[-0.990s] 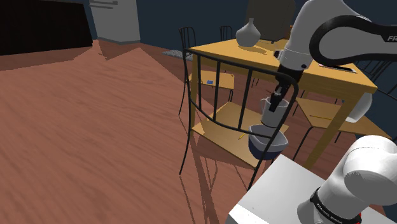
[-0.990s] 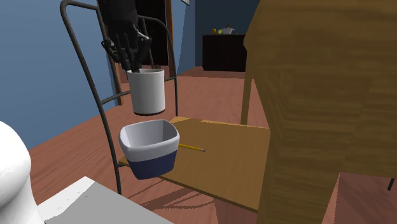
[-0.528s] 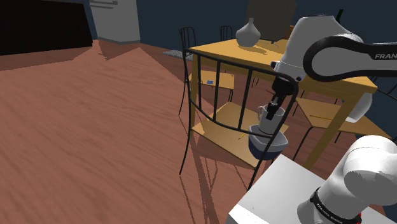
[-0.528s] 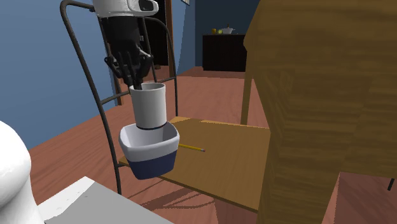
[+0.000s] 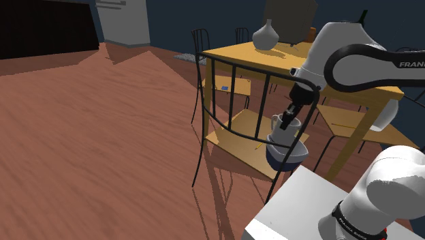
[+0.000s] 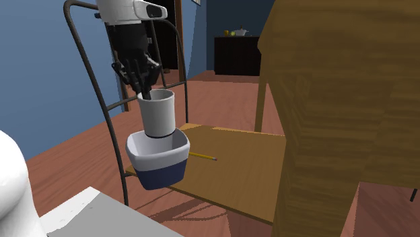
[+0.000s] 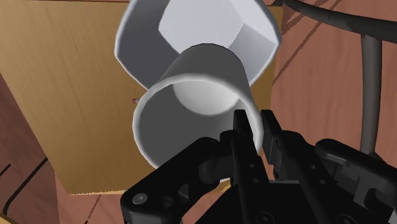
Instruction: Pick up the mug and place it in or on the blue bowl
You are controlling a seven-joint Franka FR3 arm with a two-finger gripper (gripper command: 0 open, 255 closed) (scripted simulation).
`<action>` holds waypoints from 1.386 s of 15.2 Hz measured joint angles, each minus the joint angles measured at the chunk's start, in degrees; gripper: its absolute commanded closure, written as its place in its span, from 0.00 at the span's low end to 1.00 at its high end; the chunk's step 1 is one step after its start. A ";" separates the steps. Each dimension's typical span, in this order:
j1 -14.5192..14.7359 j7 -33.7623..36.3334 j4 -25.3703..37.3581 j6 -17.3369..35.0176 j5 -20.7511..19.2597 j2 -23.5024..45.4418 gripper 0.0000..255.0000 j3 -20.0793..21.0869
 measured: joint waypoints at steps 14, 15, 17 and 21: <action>-4.40 -3.16 1.60 -4.50 -4.16 -0.95 0.00 3.51; -3.90 -2.79 2.99 -6.05 -5.31 -0.30 0.00 3.28; -2.95 -2.10 4.23 -7.46 -2.60 0.23 0.00 2.81; -2.62 -1.83 4.66 -7.90 -1.66 0.48 0.00 2.68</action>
